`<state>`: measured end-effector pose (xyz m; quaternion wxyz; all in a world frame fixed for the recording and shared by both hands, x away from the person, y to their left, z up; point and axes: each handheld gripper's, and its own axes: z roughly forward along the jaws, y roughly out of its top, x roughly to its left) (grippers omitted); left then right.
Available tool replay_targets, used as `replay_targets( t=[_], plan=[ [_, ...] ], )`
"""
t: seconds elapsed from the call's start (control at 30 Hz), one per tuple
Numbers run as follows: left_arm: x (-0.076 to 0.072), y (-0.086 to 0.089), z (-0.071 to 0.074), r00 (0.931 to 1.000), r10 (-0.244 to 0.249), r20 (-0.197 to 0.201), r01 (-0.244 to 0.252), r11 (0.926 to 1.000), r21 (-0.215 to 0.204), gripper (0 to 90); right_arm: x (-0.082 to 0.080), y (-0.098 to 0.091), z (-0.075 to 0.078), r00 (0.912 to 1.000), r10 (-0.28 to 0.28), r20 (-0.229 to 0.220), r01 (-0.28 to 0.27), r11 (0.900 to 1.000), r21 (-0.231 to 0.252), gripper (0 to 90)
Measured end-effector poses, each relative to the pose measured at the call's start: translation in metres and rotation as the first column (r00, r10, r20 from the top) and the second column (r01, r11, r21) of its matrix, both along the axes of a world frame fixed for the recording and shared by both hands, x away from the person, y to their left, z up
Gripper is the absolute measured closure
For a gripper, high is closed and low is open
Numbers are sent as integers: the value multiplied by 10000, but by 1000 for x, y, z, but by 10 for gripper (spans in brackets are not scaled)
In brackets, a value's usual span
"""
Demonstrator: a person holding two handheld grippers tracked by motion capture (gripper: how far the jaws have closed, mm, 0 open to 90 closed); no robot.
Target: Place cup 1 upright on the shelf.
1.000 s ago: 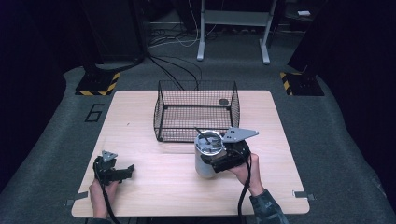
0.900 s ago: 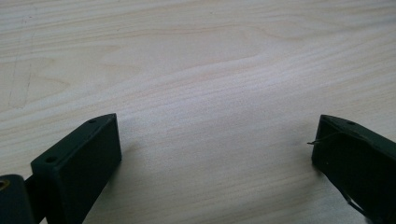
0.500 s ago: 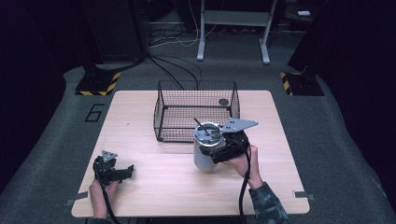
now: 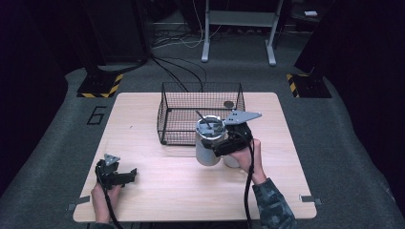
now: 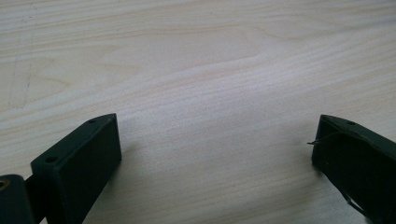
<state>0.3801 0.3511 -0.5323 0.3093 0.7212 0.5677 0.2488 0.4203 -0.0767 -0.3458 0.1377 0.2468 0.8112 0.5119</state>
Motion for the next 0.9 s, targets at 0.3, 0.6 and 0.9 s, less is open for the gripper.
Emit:
replay_targets(
  t=[0.3, 0.6, 0.9],
  plan=[
    [0, 0, 0, 10000, -1, 0, 1, 10000, 1, 14, 9, 5, 9, 9999, 34, 120, -34, 10000, -9, 35],
    [0, 0, 0, 10000, -4, -3, 4, 10000, -12, 14, 18, 8, 21, 9996, -41, 268, 37, 9999, 152, 35],
    [0, 0, 0, 10000, -2, -2, 2, 10000, 1, 14, 28, 16, 35, 9993, -36, 371, 29, 9998, 191, 35]
  ],
)
